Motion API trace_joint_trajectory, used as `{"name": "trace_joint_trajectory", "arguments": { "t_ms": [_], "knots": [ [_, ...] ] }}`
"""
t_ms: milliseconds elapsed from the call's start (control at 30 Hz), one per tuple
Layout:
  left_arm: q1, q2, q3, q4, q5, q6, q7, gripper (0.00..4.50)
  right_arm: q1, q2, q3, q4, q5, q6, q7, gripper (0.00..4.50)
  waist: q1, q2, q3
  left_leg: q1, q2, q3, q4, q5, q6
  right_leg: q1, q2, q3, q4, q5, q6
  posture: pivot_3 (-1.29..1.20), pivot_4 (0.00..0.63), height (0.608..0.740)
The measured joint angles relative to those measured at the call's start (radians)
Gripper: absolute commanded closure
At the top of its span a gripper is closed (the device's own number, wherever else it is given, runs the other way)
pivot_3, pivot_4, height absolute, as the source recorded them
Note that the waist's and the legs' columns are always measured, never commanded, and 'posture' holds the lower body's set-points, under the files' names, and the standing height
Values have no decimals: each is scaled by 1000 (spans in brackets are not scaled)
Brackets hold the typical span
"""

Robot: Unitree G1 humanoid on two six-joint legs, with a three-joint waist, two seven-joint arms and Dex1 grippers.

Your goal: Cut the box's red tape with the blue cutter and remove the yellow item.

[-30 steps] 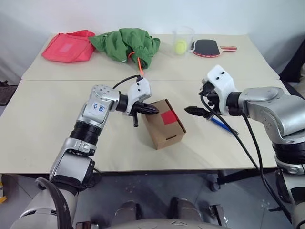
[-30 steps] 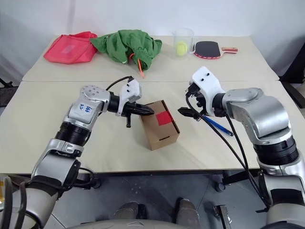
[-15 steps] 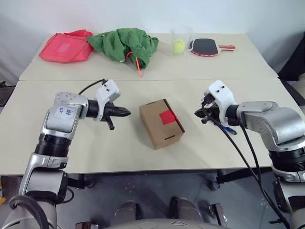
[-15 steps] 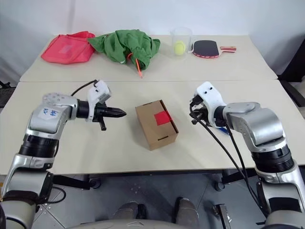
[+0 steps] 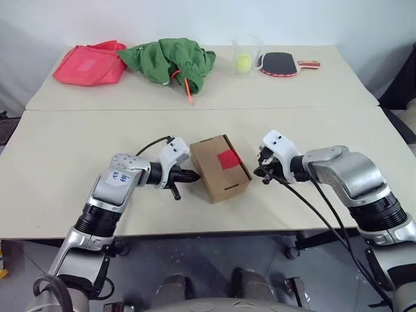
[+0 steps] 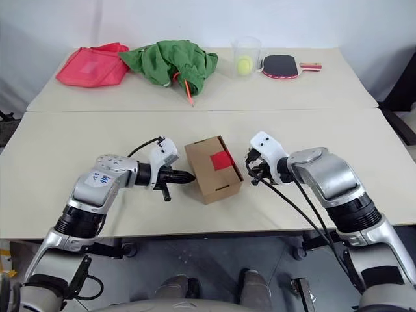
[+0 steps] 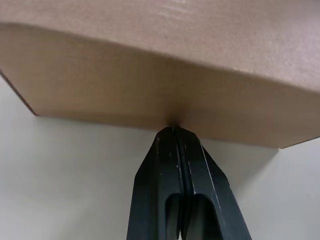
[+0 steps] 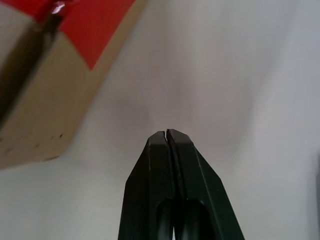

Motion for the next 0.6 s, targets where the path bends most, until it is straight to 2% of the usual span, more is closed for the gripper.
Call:
{"name": "trace_joint_trajectory", "arguments": {
  "t_ms": [433,600],
  "knots": [
    [-42,-11,-20,90,1,-72,11,4500,12,11,0,-180,54,132,12,4445,1,0,0,0,0,0,0,0,0,0,0,0,0,0,0,0,150,740],
    [-53,-8,-21,112,1,-80,10,4500,34,48,10,-231,75,170,-6,4445,1,0,0,0,0,0,0,0,0,0,0,0,0,0,0,0,150,740]
  ]
}}
